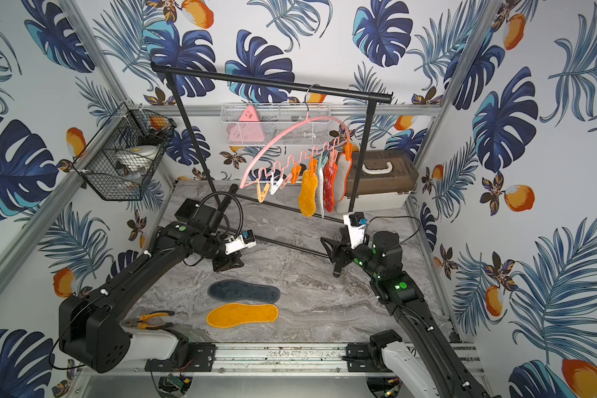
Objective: Take the shoe insoles off the hanger
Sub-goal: Place the insole at the center of the board, then remove the insole from the hanger.
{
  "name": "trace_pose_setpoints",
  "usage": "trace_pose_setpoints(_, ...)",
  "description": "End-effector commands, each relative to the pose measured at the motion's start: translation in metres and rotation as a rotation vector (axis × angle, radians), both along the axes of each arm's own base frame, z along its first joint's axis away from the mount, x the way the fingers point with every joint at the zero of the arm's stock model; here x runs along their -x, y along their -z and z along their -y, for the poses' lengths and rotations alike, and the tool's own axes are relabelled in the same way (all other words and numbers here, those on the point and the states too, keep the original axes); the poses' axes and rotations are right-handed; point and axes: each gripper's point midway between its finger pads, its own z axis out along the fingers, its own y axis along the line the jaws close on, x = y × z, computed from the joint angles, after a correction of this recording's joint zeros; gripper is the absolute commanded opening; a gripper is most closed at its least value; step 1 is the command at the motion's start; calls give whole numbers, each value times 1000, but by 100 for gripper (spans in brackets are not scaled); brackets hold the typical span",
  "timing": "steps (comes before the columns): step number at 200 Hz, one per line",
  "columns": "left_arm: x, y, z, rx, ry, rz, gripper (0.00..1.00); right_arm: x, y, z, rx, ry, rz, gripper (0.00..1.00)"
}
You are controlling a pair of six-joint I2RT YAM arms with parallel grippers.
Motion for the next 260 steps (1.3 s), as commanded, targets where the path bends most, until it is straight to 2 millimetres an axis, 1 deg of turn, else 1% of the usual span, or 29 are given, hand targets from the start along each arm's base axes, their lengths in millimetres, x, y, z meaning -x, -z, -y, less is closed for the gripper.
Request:
trace_pose_setpoints(1, 1, -16, -12, -3, -157, -22, 41, -3, -7, 6, -9, 41, 60, 80)
trace_pose_setpoints(16, 0, -27, -18, 1, -227, 0, 41, -4, -7, 6, -39, 51, 63, 80)
trace_pose_setpoints(41, 7, -45, -20, 45, -278, 33, 42, -4, -11, 2, -68, 29, 55, 79)
trace_pose_setpoints(66, 13, -67, -23, 96, -323, 81, 43, -2, -25, 0, -66, 12, 57, 79)
trace_pose_setpoints(83, 19, -89, -21, 153, -341, 113, 44, 0, -36, 2, -53, 21, 74, 79)
trace_pose_setpoints(104, 28, -118, -18, 225, -354, 140, 50, 0, -43, 6, -29, 36, 85, 80)
trace_pose_setpoints(118, 35, -135, -15, 265, -337, 151, 51, -3, -45, 8, -19, 50, 87, 80)
trace_pose_setpoints(129, 40, -143, -13, 281, -319, 155, 51, -5, -45, 8, -14, 57, 86, 80)
trace_pose_setpoints(136, 42, -148, -12, 289, -311, 161, 55, -8, -45, 9, -13, 70, 82, 80)
trace_pose_setpoints(147, 44, -156, -12, 297, -300, 181, 56, -13, -44, 14, -12, 107, 73, 80)
trace_pose_setpoints(175, 49, -174, -8, 334, -260, 215, 66, -23, -45, 16, -10, 133, 66, 81)
trace_pose_setpoints(185, 53, -176, -3, 358, -232, 210, 67, -26, -45, 13, -14, 124, 65, 81)
trace_pose_setpoints(199, 55, -171, 4, 384, -196, 191, 67, -27, -46, 7, -30, 95, 73, 81)
trace_pose_setpoints(212, 56, -161, 10, 390, -153, 165, 68, -27, -50, 0, -47, 55, 95, 81)
trace_pose_setpoints(224, 57, -151, 15, 391, -103, 153, 72, -28, -53, -4, -56, 30, 114, 80)
trace_pose_setpoints(246, 48, -133, 20, 390, -89, 130, 73, -32, -56, -9, -52, 6, 131, 80)
trace_pose_setpoints(260, 44, -126, 24, 395, -65, 124, 74, -36, -56, -11, -42, -2, 129, 80)
